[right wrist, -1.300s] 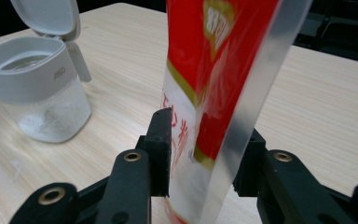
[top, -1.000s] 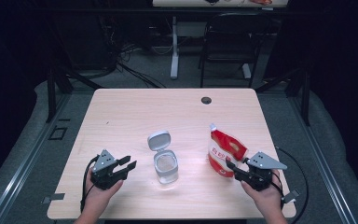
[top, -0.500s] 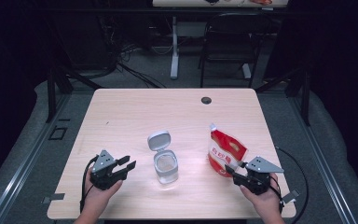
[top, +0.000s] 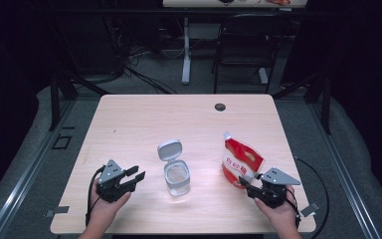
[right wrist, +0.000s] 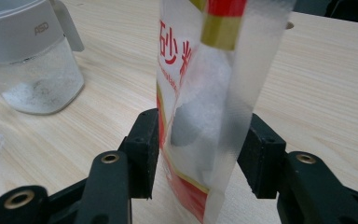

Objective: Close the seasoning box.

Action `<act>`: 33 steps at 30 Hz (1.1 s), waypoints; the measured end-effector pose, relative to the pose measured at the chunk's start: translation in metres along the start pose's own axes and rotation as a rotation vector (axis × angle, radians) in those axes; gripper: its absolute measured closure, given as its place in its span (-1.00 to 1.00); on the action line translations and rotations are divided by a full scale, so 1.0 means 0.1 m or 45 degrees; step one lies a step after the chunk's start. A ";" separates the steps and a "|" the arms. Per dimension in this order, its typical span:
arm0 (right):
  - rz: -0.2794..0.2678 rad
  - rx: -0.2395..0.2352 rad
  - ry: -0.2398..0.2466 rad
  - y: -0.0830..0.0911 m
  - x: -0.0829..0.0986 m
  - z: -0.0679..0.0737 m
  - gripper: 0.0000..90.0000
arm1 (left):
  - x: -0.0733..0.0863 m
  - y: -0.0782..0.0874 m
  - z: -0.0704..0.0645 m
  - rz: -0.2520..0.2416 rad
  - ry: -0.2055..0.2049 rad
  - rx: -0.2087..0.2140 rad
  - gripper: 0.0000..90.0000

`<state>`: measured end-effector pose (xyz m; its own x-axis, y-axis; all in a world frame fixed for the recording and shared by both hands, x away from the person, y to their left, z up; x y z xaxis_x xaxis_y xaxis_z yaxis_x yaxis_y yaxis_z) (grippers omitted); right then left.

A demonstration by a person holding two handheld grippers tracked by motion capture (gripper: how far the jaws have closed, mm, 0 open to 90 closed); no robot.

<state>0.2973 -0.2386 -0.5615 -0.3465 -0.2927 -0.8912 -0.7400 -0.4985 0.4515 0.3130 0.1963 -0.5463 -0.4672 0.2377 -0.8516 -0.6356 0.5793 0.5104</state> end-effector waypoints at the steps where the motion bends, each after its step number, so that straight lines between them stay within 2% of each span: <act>1: -0.003 -0.001 0.000 0.00 0.00 0.00 0.16 | 0.00 0.00 0.00 0.002 -0.009 0.002 0.41; 11: 0.014 -0.015 -0.013 -0.08 0.05 -0.01 0.11 | 0.02 0.02 0.01 -0.006 0.001 -0.016 0.40; 24: 0.039 -0.003 -0.026 -0.21 0.08 0.00 0.06 | 0.02 0.00 0.02 0.008 -0.005 -0.010 0.40; 33: 0.013 0.000 -0.052 -0.26 0.08 0.00 0.04 | 0.02 0.00 0.02 0.010 -0.008 -0.010 0.40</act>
<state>0.3137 -0.2277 -0.5805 -0.3770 -0.2641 -0.8878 -0.7366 -0.4955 0.4602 0.3129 0.1980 -0.5481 -0.4687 0.2469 -0.8482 -0.6368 0.5711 0.5181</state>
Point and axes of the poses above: each handheld gripper's, and its own axes: y roughly backward along the jaws, x roughly out of its underside, z roughly to its left, the point moved 3 cm from there along -y, roughly forward along the jaws, and after that the axes turned 4 degrees about y, right-handed, at the moved point
